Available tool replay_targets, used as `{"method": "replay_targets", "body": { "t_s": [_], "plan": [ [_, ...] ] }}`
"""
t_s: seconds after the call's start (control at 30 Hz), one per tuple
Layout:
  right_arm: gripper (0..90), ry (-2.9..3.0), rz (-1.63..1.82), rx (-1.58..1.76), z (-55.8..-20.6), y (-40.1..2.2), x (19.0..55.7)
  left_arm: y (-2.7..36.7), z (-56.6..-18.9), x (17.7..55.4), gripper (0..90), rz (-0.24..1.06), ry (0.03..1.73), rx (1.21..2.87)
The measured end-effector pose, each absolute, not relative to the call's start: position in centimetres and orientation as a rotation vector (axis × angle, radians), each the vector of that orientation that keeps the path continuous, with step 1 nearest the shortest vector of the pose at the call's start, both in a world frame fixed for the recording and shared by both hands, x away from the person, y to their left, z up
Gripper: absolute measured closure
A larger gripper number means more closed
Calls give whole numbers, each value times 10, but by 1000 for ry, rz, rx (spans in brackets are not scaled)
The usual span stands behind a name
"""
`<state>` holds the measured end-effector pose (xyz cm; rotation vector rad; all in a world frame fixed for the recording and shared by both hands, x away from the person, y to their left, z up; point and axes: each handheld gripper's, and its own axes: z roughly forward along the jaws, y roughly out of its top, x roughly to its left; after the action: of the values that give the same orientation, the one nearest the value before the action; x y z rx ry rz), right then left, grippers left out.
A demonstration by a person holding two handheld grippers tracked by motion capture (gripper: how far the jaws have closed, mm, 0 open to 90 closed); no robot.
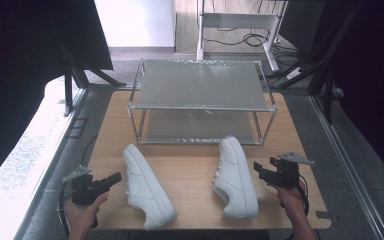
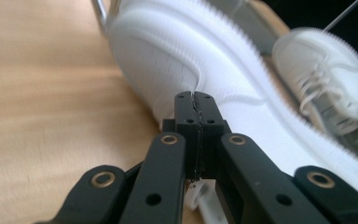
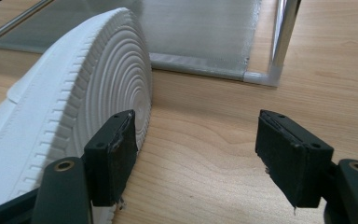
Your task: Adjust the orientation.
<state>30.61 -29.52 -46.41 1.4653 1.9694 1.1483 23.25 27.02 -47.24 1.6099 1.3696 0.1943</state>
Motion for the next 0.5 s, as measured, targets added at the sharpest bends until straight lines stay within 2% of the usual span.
{"method": "replay_targets", "body": {
  "t_s": [0.3, 0.5],
  "plan": [
    [301, 1974, 1132, 1481, -467, -296, 306, 254, -471, 241, 899, 157, 1326, 1637],
    [301, 1964, 1139, 1484, -466, -297, 306, 248, -465, 245, 899, 184, 1322, 1651]
  ]
}}
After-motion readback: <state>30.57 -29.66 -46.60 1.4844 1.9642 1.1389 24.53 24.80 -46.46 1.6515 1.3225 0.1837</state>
